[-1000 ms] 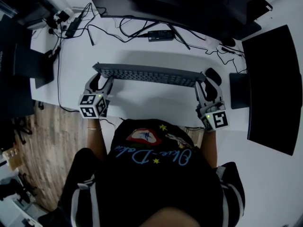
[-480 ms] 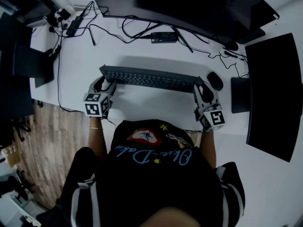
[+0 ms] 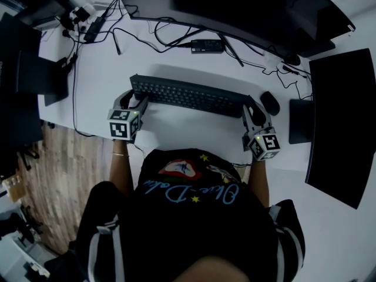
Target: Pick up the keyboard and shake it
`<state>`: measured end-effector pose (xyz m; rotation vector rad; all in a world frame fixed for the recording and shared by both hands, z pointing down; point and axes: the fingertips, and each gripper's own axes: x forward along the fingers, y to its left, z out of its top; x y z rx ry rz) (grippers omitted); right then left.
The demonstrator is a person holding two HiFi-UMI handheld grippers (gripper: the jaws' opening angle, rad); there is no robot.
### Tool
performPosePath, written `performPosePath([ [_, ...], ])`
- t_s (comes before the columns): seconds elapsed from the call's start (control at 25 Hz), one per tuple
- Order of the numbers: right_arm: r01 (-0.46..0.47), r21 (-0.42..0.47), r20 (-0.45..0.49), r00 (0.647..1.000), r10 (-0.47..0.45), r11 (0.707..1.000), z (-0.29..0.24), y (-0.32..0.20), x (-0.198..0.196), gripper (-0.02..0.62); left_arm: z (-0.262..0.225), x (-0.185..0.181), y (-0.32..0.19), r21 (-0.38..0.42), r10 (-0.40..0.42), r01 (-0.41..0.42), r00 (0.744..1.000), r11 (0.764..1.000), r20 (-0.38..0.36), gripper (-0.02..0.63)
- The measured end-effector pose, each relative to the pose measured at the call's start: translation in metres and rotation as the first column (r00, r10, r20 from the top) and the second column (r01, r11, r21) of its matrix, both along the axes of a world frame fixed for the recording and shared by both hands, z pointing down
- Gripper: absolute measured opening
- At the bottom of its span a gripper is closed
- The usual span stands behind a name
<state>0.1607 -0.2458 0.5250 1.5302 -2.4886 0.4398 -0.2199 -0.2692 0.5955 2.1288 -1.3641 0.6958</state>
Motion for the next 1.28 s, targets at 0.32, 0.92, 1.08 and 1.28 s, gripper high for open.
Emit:
performPosePath([
  [0.32, -0.005, -0.060, 0.030, 1.000, 0.007, 0.998, 0.013, -0.016, 0.002, 0.098, 0.006, 0.000, -0.006, -0.025, -0.020, 0.020, 1.000, 0.999, 0.011, 0.235],
  [0.92, -0.004, -0.146, 0.039, 0.999, 0.010, 0.989, 0.035, -0.045, 0.003, 0.107, 0.015, 0.000, -0.013, -0.094, -0.059, 0.058, 0.998, 0.994, -0.007, 0.235],
  [1.08, -0.004, -0.175, 0.048, 0.999, 0.013, 0.985, 0.043, -0.053, 0.004, 0.110, 0.018, 0.001, -0.016, -0.106, -0.067, 0.065, 0.998, 0.992, -0.019, 0.235],
  [1.28, -0.016, -0.215, 0.038, 0.999, 0.025, 0.977, 0.051, -0.059, 0.006, 0.114, 0.021, 0.002, -0.018, -0.115, -0.077, 0.072, 0.996, 0.991, -0.039, 0.235],
])
